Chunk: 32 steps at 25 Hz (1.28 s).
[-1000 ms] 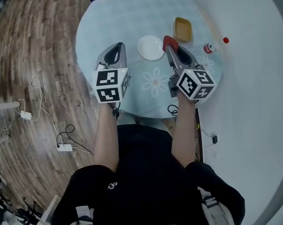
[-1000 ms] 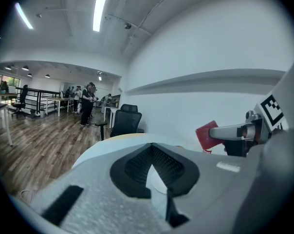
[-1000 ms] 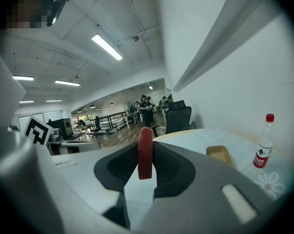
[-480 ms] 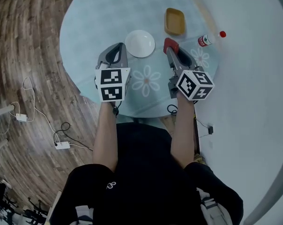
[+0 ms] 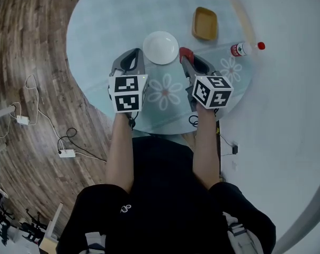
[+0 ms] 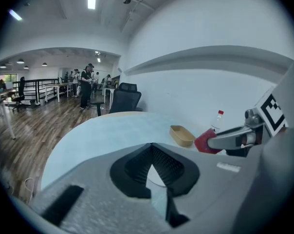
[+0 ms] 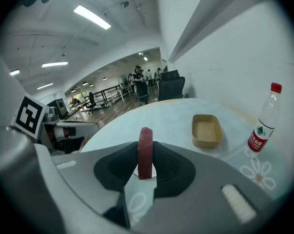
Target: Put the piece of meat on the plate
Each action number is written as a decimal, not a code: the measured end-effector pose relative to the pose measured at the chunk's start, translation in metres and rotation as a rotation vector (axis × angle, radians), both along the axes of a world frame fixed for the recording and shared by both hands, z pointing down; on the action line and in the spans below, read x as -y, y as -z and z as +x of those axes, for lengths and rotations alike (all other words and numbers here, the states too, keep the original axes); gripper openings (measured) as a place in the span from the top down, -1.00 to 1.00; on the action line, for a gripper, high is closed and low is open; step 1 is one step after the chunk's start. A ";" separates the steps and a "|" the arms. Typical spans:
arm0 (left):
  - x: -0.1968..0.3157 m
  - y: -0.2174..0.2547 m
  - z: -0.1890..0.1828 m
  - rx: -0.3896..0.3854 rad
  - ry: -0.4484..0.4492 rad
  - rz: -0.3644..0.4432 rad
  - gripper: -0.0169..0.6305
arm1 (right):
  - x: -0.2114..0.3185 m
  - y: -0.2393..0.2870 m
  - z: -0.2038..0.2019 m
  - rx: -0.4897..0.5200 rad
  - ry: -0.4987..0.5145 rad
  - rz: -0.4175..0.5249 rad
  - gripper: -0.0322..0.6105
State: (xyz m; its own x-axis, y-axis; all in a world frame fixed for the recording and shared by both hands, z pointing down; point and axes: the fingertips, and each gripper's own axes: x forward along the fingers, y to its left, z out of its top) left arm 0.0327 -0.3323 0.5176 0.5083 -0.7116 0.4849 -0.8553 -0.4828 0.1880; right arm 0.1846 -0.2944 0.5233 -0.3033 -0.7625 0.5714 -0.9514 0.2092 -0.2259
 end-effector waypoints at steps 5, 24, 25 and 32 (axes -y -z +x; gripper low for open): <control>0.002 -0.014 -0.011 0.022 0.033 -0.040 0.94 | 0.008 -0.037 -0.022 -0.058 0.100 -0.092 0.59; 0.012 -0.017 -0.055 0.012 0.159 -0.064 0.94 | 0.078 -0.120 -0.048 -0.601 0.442 -0.125 0.59; 0.012 -0.018 -0.055 0.010 0.162 -0.065 0.94 | 0.078 -0.120 -0.051 -0.614 0.450 -0.112 0.59; 0.010 -0.012 -0.051 0.000 0.147 -0.059 0.94 | 0.073 -0.124 -0.064 -0.659 0.486 -0.072 0.53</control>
